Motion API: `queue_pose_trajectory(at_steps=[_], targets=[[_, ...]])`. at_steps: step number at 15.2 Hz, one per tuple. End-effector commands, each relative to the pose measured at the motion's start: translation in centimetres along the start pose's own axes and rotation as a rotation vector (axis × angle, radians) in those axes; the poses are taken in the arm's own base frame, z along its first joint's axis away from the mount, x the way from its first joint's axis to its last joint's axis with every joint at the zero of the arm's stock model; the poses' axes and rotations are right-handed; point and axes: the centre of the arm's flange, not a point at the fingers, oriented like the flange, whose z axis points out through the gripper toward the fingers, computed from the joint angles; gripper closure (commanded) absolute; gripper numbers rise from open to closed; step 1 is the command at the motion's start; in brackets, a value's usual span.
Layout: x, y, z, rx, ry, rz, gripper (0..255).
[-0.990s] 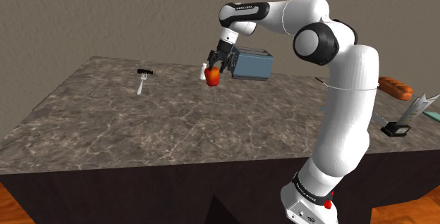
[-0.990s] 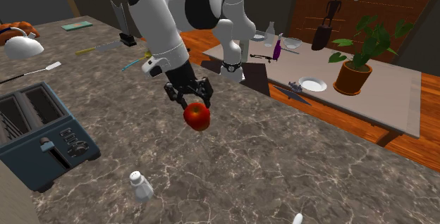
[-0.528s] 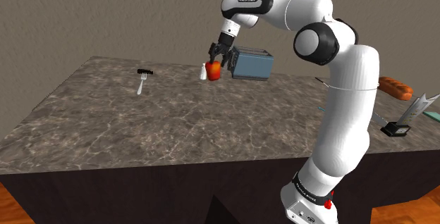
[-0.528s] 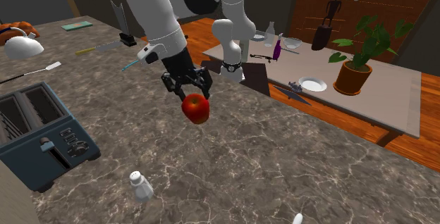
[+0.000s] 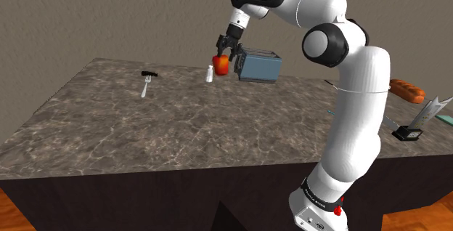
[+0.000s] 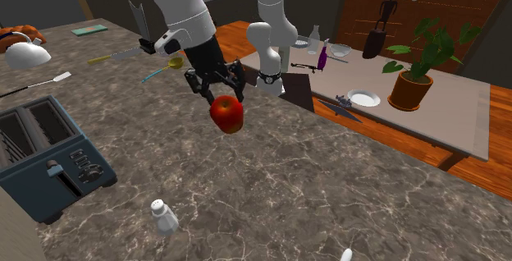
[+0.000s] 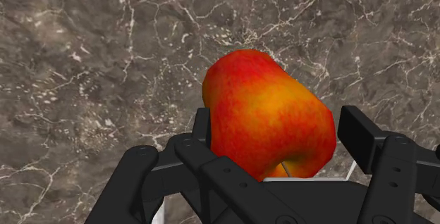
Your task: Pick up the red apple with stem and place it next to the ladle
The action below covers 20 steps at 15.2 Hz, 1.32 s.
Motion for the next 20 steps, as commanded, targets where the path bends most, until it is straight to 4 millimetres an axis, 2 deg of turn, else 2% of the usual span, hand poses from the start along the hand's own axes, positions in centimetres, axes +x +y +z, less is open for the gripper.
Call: queue_pose_trajectory(at_steps=[1,3,20], targets=[[0.0,-0.2,-1.0,0.000,0.000,0.000,255],[-0.1,-0.4,-1.7,0.000,0.000,0.000,255],[-11.6,18.2,-6.7,0.000,0.000,0.000,255]])
